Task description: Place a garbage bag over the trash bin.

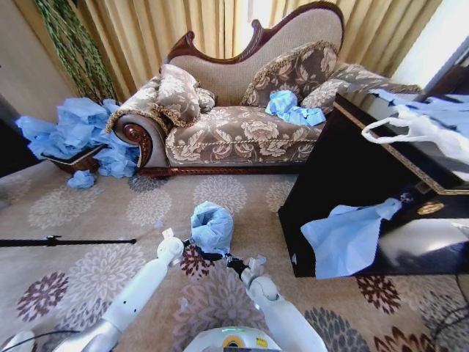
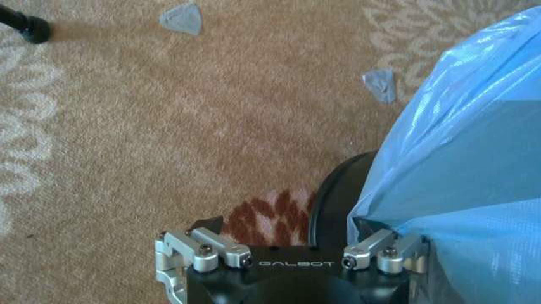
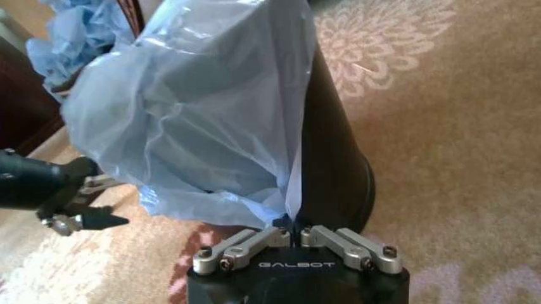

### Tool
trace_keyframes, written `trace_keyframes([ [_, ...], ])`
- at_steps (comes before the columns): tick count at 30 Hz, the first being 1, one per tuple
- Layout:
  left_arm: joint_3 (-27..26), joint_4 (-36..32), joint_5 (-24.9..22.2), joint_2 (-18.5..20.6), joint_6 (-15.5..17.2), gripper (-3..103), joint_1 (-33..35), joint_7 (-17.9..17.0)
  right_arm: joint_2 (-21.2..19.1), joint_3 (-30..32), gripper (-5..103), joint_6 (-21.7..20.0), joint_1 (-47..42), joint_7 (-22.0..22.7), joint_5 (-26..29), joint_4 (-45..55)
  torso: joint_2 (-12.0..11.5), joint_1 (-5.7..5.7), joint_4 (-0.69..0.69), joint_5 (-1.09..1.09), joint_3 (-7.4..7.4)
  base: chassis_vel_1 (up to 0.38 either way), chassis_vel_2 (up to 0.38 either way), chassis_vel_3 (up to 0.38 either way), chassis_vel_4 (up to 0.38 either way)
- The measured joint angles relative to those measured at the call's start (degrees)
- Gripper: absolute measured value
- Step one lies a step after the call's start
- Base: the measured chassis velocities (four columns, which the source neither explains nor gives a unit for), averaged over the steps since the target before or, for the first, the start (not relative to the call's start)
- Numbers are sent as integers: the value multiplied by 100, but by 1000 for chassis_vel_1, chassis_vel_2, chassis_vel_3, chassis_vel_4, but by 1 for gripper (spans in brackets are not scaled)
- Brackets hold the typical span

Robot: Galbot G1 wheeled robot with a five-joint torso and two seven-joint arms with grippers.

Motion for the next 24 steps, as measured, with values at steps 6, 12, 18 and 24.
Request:
trace_keyframes([
  [6,-30,-181,-39,99,-14,100,65,26,-109,60,0,-3,-32,63,-77,121,0,0,-3,-4,0,0,0,0,0],
  [12,-187,-726,-290,473,1,100,247,-44,-324,156,5,-51,-243,122,-205,748,0,0,0,-1,0,0,0,0,0],
  [18,-226,-905,-386,695,15,100,313,-64,-583,351,26,-91,-462,115,-538,1339,0,0,0,0,0,0,0,0,0],
  [24,-256,-946,-395,740,17,100,354,-55,-924,599,48,-53,-692,61,-830,1628,0,0,-1,-1,0,0,0,0,0],
])
